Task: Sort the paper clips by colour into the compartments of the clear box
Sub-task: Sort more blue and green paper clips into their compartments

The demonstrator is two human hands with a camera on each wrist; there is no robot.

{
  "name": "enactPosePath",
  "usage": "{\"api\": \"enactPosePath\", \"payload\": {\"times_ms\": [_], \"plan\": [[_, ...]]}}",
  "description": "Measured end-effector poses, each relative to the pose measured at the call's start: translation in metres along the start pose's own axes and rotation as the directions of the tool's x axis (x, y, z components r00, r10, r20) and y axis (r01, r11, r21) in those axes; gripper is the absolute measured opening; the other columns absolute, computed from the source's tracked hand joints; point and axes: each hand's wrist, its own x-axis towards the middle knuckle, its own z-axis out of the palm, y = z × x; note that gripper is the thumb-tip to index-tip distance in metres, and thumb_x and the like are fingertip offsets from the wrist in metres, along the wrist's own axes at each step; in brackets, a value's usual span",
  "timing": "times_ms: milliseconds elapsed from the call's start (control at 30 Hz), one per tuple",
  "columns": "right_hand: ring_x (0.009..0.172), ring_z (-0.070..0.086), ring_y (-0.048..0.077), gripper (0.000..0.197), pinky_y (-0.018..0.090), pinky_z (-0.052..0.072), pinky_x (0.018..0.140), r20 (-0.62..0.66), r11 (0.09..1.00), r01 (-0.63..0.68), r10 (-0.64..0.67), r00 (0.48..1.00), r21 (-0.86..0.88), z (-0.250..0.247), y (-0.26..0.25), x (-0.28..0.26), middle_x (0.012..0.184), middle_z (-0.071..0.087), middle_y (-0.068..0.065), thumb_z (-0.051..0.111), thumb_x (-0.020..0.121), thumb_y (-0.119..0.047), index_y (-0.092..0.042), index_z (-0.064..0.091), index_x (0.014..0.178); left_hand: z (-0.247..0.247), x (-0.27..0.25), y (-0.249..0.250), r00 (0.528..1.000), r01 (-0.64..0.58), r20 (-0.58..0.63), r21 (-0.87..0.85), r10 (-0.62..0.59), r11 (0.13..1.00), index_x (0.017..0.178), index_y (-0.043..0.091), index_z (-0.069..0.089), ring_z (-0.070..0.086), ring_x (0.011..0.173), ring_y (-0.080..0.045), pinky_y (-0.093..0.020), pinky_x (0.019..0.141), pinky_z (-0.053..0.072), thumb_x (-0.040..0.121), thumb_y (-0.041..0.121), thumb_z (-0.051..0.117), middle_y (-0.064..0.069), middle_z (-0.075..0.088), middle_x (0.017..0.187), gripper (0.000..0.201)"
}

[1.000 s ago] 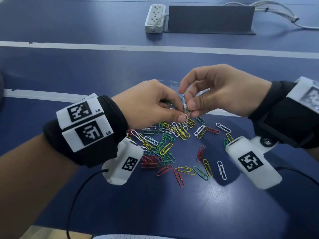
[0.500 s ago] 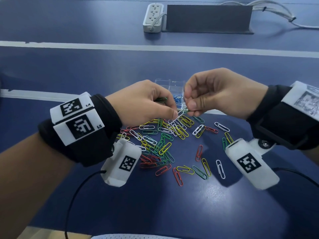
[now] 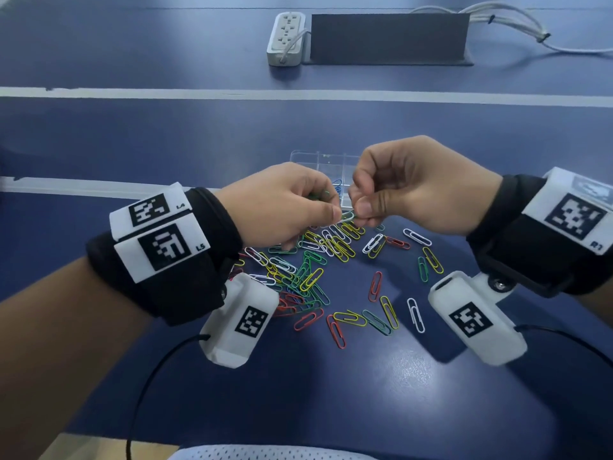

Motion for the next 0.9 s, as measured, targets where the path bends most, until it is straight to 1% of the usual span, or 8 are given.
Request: {"api": "enactPosePath", "payload": {"times_ms": [67,167,267,433,533,633,800,900], "plan": [[0.06,0.059,0.022,0.035,0.022,0.053,0.057,-0.01,1.0,0.021,-0.021,1.0,0.015,0.001,-0.002,-0.001,0.064,0.058,0.005,0.055,0.079,0.021,-0.009,0.046,0.064,0.003,0.001,0.002,1.0,0.016,-0.002,-0.105,-0.016,0.994,0.074,0.015,0.053,0.036,0.037,-0.016,-0.026,0.047,0.036,0.083,0.023,0.055,0.005,0.046,0.055,0.012],[0.063,0.056,0.027,0.038,0.023,0.052,0.055,-0.011,0.998,0.056,-0.056,0.998,0.019,0.007,-0.007,0.001,0.064,0.055,0.011,0.052,0.079,0.024,-0.01,0.044,0.063,0.005,0.005,0.006,0.998,0.008,-0.066,-0.199,-0.022,0.98,0.079,0.011,0.049,0.032,0.033,-0.009,-0.026,0.045,0.034,0.095,0.013,0.041,0.008,0.043,0.038,0.018],[0.058,0.058,0.021,0.039,0.022,0.053,0.054,-0.078,0.996,0.086,-0.085,0.993,0.016,0.006,-0.012,0.003,0.063,0.057,0.01,0.054,0.078,0.023,-0.011,0.042,0.063,0.004,0.004,0.006,0.992,-0.071,-0.123,-0.249,0.042,0.966,0.072,0.015,0.047,0.03,0.035,-0.011,-0.026,0.043,0.032,0.09,0.022,0.044,0.008,0.042,0.037,0.02],[0.058,0.061,0.018,0.04,0.021,0.052,0.053,-0.075,0.998,0.063,-0.062,0.995,0.004,0.003,-0.012,0.0,0.062,0.059,0.006,0.055,0.078,0.022,-0.011,0.04,0.063,-0.001,0.005,0.003,0.965,-0.12,-0.253,-0.168,0.075,0.978,0.066,0.018,0.047,0.033,0.035,-0.014,-0.026,0.045,0.034,0.086,0.022,0.047,0.008,0.043,0.037,0.02],[0.06,0.061,0.02,0.038,0.02,0.053,0.054,-0.079,0.999,0.05,-0.048,0.996,0.014,0.003,-0.009,-0.002,0.064,0.058,0.009,0.054,0.079,0.021,-0.01,0.039,0.063,0.0,0.008,0.003,0.964,-0.104,-0.257,-0.13,0.067,0.986,0.065,0.02,0.048,0.035,0.038,-0.017,-0.027,0.046,0.035,0.08,0.027,0.046,0.008,0.042,0.039,0.017],[0.064,0.061,0.026,0.032,0.023,0.055,0.058,-0.099,0.999,0.033,-0.03,0.995,0.034,0.001,-0.007,-0.005,0.066,0.061,0.01,0.059,0.077,0.018,-0.009,0.045,0.068,0.001,0.009,0.002,0.973,-0.1,-0.222,-0.169,0.06,0.98,0.069,0.017,0.052,0.033,0.038,-0.017,-0.026,0.047,0.036,0.078,0.029,0.048,0.007,0.039,0.039,0.015],[0.063,0.065,0.016,0.03,0.022,0.057,0.066,-0.129,0.998,0.025,-0.017,0.992,0.061,0.001,-0.008,-0.007,0.073,0.067,0.009,0.065,0.072,0.015,-0.012,0.052,0.072,-0.001,0.008,0.001,0.973,-0.103,-0.224,-0.242,0.048,0.965,0.066,0.016,0.057,0.032,0.036,-0.013,-0.024,0.045,0.033,0.075,0.026,0.053,0.009,0.036,0.04,0.014],[0.064,0.063,0.017,0.033,0.025,0.057,0.069,-0.15,0.998,0.031,-0.024,0.988,0.047,0.002,-0.012,-0.006,0.076,0.067,0.011,0.069,0.07,0.014,-0.015,0.053,0.071,-0.002,0.007,0.003,0.97,-0.105,-0.242,-0.28,0.036,0.954,0.058,0.021,0.058,0.031,0.035,-0.012,-0.022,0.043,0.033,0.074,0.024,0.055,0.01,0.035,0.042,0.017]]}}
